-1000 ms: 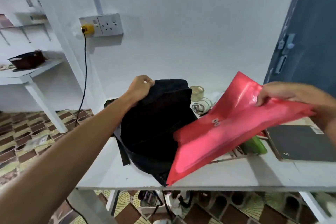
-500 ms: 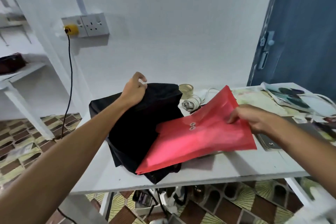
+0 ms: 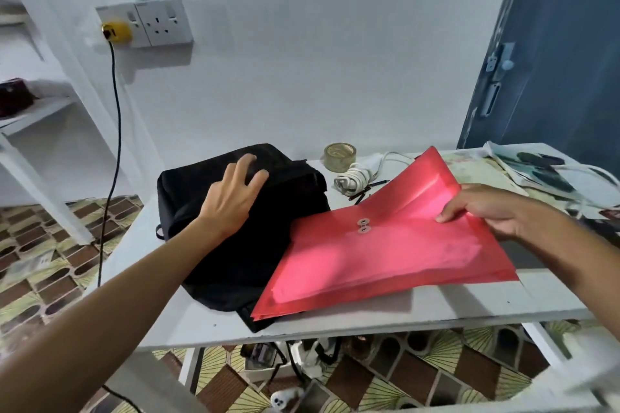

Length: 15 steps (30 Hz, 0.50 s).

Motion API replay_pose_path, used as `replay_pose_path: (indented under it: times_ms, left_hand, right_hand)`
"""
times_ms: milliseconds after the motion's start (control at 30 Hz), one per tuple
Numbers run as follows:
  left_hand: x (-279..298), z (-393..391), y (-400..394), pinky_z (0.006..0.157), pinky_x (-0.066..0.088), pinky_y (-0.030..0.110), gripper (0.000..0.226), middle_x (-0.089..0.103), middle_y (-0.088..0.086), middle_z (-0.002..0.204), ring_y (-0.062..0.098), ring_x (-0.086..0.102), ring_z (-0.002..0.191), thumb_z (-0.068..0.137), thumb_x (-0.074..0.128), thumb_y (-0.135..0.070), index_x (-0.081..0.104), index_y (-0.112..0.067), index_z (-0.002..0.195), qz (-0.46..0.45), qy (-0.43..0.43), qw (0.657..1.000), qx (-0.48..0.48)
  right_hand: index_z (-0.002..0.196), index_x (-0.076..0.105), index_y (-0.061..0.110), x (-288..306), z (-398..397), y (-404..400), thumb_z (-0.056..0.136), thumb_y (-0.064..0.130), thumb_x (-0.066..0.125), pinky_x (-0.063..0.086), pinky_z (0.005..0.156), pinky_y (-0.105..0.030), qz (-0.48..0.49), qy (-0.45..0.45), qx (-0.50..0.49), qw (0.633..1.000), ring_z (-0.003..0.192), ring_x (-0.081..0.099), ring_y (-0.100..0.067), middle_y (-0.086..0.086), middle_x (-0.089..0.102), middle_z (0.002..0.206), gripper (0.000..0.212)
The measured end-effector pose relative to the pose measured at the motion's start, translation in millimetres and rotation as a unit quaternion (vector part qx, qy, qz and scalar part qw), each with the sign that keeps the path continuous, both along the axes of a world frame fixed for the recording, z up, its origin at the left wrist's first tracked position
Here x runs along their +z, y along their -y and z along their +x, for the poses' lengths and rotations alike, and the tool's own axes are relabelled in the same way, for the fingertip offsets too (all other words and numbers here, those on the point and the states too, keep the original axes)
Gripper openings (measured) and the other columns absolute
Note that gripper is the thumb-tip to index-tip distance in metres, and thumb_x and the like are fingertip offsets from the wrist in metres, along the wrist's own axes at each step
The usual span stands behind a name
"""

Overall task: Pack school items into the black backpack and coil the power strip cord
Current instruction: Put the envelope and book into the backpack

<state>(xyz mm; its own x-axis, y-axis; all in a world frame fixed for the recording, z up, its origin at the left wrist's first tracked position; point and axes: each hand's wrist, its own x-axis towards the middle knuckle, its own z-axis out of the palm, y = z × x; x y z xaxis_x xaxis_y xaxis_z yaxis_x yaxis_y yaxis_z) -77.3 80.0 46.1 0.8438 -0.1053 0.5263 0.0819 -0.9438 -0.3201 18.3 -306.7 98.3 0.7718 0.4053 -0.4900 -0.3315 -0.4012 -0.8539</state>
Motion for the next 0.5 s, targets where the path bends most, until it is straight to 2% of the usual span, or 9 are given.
replay_pose_path:
  times_ms: [33, 100, 133, 200, 233, 267, 333, 400, 500]
  left_hand:
    - [2.7, 0.3, -4.8, 0.045, 0.043, 0.034, 0.041, 0.048, 0.022, 0.123, 0.041, 0.054, 0.095, 0.065, 0.064, 0.009, 0.058, -0.009, 0.102, 0.023, 0.032, 0.999, -0.038]
    - [11.1, 0.3, -12.4, 0.07, 0.047, 0.048, 0.016, 0.055, 0.025, 0.123, 0.043, 0.051, 0.107, 0.074, 0.055, 0.002, 0.063, -0.009, 0.082, 0.092, 0.058, 0.992, -0.065]
    - [11.5, 0.3, -16.0, 0.085, 0.041, 0.055, 0.013, 0.055, 0.025, 0.126, 0.044, 0.047, 0.115, 0.077, 0.054, -0.003, 0.064, -0.009, 0.072, 0.125, 0.052, 0.989, -0.051]
    - [1.7, -0.3, -18.7, 0.108, 0.016, 0.066, 0.013, 0.044, 0.025, 0.142, 0.046, 0.035, 0.132, 0.076, 0.062, -0.013, 0.066, -0.011, 0.064, 0.171, 0.004, 0.985, 0.001]
    - [-8.1, -2.1, -18.8, 0.11, 0.001, 0.07, 0.012, 0.034, 0.025, 0.15, 0.046, 0.024, 0.14, 0.073, 0.065, -0.021, 0.069, -0.012, 0.067, 0.175, -0.03, 0.984, 0.029]
    - [-18.0, -5.6, -16.6, 0.107, -0.009, 0.072, 0.024, 0.022, 0.024, 0.155, 0.045, 0.012, 0.144, 0.071, 0.064, -0.033, 0.072, -0.012, 0.079, 0.169, -0.069, 0.981, 0.069]
    - [-40.4, -11.2, -17.9, 0.102, -0.014, 0.076, 0.067, -0.002, 0.023, 0.159, 0.046, -0.01, 0.144, 0.071, 0.056, -0.059, 0.064, -0.012, 0.118, 0.146, -0.137, 0.968, 0.148]
    - [-54.1, -12.3, -21.7, 0.102, -0.003, 0.078, 0.09, -0.015, 0.022, 0.158, 0.049, -0.018, 0.141, 0.07, 0.054, -0.072, 0.041, -0.019, 0.141, 0.111, -0.166, 0.962, 0.188]
    - [-64.0, -7.2, -33.2, 0.106, 0.018, 0.07, 0.096, -0.015, 0.019, 0.158, 0.046, -0.003, 0.144, 0.073, 0.06, -0.067, 0.019, -0.024, 0.149, 0.036, -0.221, 0.955, 0.196]
  right_hand:
    - [0.086, 0.056, -0.006, 1.0, -0.9, -1.7, 0.081, -0.017, 0.046, 0.056, 0.045, -0.032, 0.01, -0.008, 0.001, 1.0, 0.046, 0.064, -0.026, -0.017, 0.06, 0.061, 0.016]
    - [0.082, 0.056, -0.007, 3.6, -2.2, -4.9, 0.084, -0.016, 0.042, 0.054, 0.041, -0.032, 0.031, -0.028, -0.005, 0.999, 0.045, 0.064, -0.027, -0.018, 0.061, 0.058, 0.017]
    - [0.083, 0.056, -0.007, 4.8, -2.5, -7.2, 0.084, -0.016, 0.042, 0.054, 0.041, -0.032, 0.035, -0.032, -0.007, 0.999, 0.045, 0.064, -0.027, -0.018, 0.061, 0.058, 0.017]
    - [0.09, 0.056, -0.008, 4.6, -3.4, -10.8, 0.082, -0.016, 0.043, 0.055, 0.042, -0.033, 0.036, -0.028, -0.008, 0.999, 0.046, 0.065, -0.028, -0.019, 0.061, 0.062, 0.017]
    - [0.092, 0.056, -0.008, 3.6, -3.8, -12.3, 0.082, -0.017, 0.043, 0.055, 0.043, -0.033, 0.036, -0.027, -0.007, 0.999, 0.048, 0.065, -0.028, -0.019, 0.061, 0.063, 0.019]
    - [0.094, 0.056, -0.008, 2.5, -3.9, -13.2, 0.082, -0.017, 0.044, 0.055, 0.044, -0.034, 0.035, -0.026, -0.006, 0.999, 0.049, 0.065, -0.029, -0.019, 0.062, 0.065, 0.02]
    - [0.098, 0.057, -0.007, 0.7, -3.8, -15.6, 0.081, -0.018, 0.044, 0.057, 0.047, -0.036, 0.027, -0.022, 0.0, 0.999, 0.051, 0.066, -0.03, -0.02, 0.063, 0.068, 0.024]
    - [0.1, 0.056, -0.006, -0.3, -4.3, -16.3, 0.08, -0.018, 0.045, 0.057, 0.048, -0.037, 0.028, -0.022, 0.003, 0.999, 0.053, 0.066, -0.03, -0.021, 0.063, 0.072, 0.026]
    - [0.1, 0.056, -0.006, 0.1, -4.3, -18.3, 0.081, -0.018, 0.044, 0.057, 0.047, -0.035, 0.032, -0.028, 0.003, 0.999, 0.051, 0.066, -0.03, -0.02, 0.063, 0.069, 0.025]
